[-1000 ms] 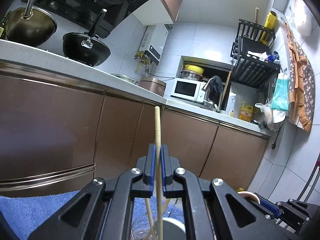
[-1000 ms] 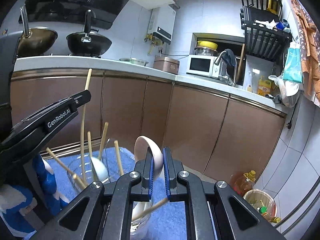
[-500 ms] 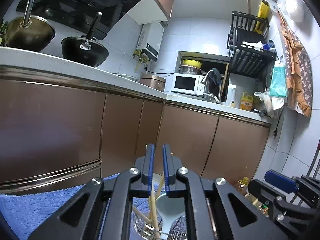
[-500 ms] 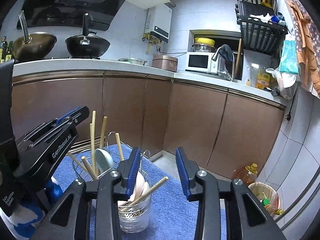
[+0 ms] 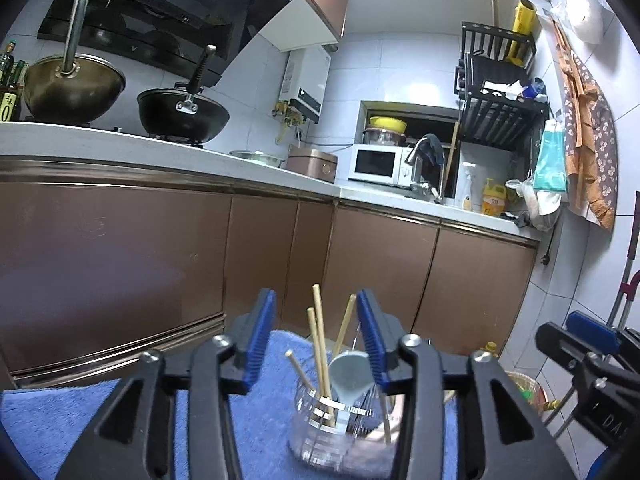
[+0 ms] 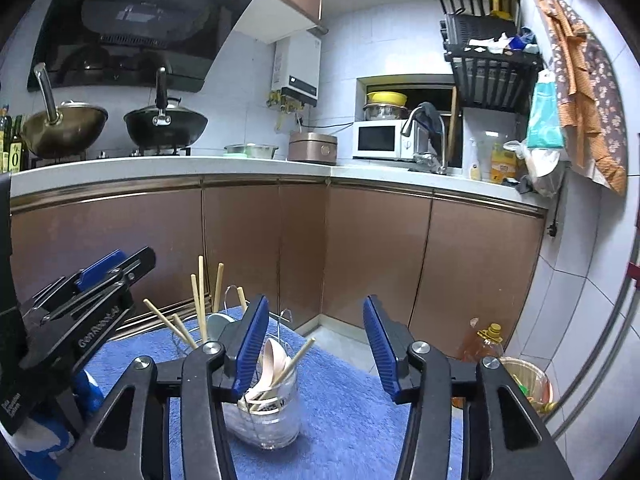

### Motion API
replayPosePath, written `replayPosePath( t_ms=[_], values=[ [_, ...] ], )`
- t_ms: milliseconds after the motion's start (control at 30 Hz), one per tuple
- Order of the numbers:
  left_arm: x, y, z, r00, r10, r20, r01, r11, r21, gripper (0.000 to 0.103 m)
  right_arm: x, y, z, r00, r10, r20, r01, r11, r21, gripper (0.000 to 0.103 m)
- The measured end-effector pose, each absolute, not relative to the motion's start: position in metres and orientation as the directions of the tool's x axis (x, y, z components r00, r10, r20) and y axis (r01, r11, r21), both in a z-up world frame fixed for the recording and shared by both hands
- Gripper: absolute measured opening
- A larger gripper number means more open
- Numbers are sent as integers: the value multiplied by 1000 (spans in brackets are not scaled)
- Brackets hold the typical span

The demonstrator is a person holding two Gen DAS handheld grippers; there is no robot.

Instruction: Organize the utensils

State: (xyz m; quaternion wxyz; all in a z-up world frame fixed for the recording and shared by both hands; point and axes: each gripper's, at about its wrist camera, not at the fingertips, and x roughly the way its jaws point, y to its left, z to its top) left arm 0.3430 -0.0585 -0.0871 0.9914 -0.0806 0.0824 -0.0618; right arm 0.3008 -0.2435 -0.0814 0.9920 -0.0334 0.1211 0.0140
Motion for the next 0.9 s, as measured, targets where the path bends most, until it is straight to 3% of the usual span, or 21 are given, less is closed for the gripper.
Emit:
replayPosePath(
  t_ms=[500,900],
  values=[
    [276,-30,-76,933,-68,-355,47,997,-66,57,234,-230,-92,936,5,-352,-19,999,-35,62],
    [205,0,-56,946,42,-322,-57,998,-38,59,180,-203,-75,942,9,-336,-27,998,-49,76]
  ],
)
